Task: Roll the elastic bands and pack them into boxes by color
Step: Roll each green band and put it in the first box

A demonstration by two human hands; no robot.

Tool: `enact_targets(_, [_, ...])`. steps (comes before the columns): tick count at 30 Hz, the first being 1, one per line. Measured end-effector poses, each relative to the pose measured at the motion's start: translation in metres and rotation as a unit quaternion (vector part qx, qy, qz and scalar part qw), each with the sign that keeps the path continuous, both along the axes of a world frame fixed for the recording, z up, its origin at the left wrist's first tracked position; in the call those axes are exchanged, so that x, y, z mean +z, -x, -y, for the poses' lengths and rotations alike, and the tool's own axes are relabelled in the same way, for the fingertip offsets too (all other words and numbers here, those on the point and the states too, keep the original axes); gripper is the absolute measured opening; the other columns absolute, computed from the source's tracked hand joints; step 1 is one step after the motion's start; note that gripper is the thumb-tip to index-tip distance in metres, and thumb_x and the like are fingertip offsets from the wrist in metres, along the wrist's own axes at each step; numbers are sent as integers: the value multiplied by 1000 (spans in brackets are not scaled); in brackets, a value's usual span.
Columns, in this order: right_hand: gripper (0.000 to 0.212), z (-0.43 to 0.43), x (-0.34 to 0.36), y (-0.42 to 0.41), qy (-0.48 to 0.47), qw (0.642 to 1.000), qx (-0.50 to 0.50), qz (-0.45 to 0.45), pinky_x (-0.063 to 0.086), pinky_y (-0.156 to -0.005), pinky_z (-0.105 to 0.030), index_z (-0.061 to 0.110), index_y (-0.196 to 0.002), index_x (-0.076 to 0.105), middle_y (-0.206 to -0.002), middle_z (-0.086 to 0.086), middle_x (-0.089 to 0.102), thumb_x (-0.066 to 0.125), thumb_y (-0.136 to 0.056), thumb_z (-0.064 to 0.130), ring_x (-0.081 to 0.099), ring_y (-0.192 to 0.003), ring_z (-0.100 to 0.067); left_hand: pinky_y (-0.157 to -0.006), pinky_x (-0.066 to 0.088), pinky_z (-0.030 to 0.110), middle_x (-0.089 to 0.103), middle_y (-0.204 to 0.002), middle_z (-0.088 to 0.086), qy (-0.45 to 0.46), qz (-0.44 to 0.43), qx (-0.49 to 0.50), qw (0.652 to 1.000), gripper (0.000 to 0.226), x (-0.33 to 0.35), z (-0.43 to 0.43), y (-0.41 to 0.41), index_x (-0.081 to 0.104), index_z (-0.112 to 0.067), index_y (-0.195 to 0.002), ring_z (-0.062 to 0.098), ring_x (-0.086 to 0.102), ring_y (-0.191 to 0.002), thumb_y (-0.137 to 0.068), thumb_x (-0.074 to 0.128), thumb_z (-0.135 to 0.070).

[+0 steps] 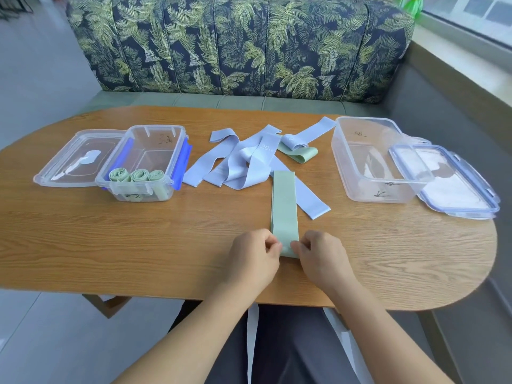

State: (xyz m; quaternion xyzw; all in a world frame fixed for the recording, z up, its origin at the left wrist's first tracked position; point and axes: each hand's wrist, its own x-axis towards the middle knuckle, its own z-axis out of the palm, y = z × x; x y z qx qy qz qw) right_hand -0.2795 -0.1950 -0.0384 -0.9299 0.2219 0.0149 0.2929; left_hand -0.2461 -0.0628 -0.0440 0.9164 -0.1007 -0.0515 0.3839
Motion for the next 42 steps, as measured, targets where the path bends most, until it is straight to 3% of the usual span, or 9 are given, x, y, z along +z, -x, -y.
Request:
enact_targets(3, [29, -3, 1, 2, 10, 1000, -4, 0, 31, -53, -30, 12, -75, 52, -71, 1, 54, 55, -96, 31, 51, -72, -24, -78, 54, 28, 71, -94, -7, -1, 2, 13, 1000, 13, 3, 0, 6, 73, -19, -99, 9, 64, -85, -92, 63, -24])
enact_targets(8, [22, -8, 2, -2, 26, 999, -30, 8, 40, -66, -31, 12, -101, 63, -96, -4, 65, 51, -98, 30, 56, -85, -24, -80, 54, 33, 71, -98, -5, -40, 7, 42, 998, 16, 7, 6, 7, 72, -19, -102, 15, 64, -90, -91, 62, -26])
enact_targets(15, [23, -6, -3, -3, -35, 998, -21, 42, 46, -70, -32, 14, -110, 68, -102, -2, 67, 52, -97, 24, 59, -91, -22, -80, 48, 23, 68, -99, -6, 25, -86, 100, 991, 34, 6, 7, -4, 66, -17, -117, 13, 63, -97, -85, 71, -24])
enact_targets(19, [22, -7, -2, -5, -22, 999, -29, 37, 46, -69, -31, 14, -109, 67, -101, -2, 68, 52, -96, 24, 59, -90, -22, -79, 46, 22, 63, -103, -10, -20, -48, 47, 997, 26, 9, 5, -2, 63, -22, -116, 10, 61, -97, -89, 64, -26])
enact_targets(24, [21, -8, -1, -6, -17, 999, -39, 26, 42, -67, -31, 14, -110, 64, -102, -2, 67, 50, -98, 24, 58, -87, -22, -84, 50, 33, 47, -115, -7, -93, 1, -64, 994, 22, 8, 2, -2, 65, -25, -114, 15, 58, -97, -98, 50, -27])
enact_targets(30, [22, -6, -1, -8, -27, 999, -41, 18, 39, -65, -29, 15, -112, 64, -89, 0, 61, 52, -97, 26, 56, -83, -21, -80, 51, 37, 51, -115, -9, -140, 48, -122, 981, 29, 7, -2, -6, 69, -18, -110, 18, 59, -95, -100, 45, -29])
enact_targets(35, [21, -2, 0, -11, -32, 999, -32, 19, 43, -65, -29, 15, -109, 65, -88, 1, 61, 57, -95, 28, 59, -83, -21, -96, 42, 30, 52, -136, -14, -165, 85, -216, 959, 32, 9, -9, -16, 64, -18, -124, 14, 51, -119, -102, 40, -24])
enact_targets(39, [19, 0, 1, -12, -32, 999, -23, 25, 47, -67, -30, 16, -105, 68, -87, 1, 61, 61, -93, 29, 61, -85, -22, -95, 44, 38, 59, -131, -13, -167, 97, -260, 946, 33, 8, -12, -21, 62, -23, -128, 19, 53, -108, -102, 40, -20])
enact_targets(42, [16, 0, 1, -12, -26, 999, -27, 23, 42, -62, -28, 17, -102, 67, -84, 2, 61, 60, -93, 28, 60, -82, -21, -92, 47, 35, 60, -129, -13, -191, 111, -252, 942, 34, 6, -12, -23, 65, -21, -125, 16, 51, -107, -103, 40, -27])
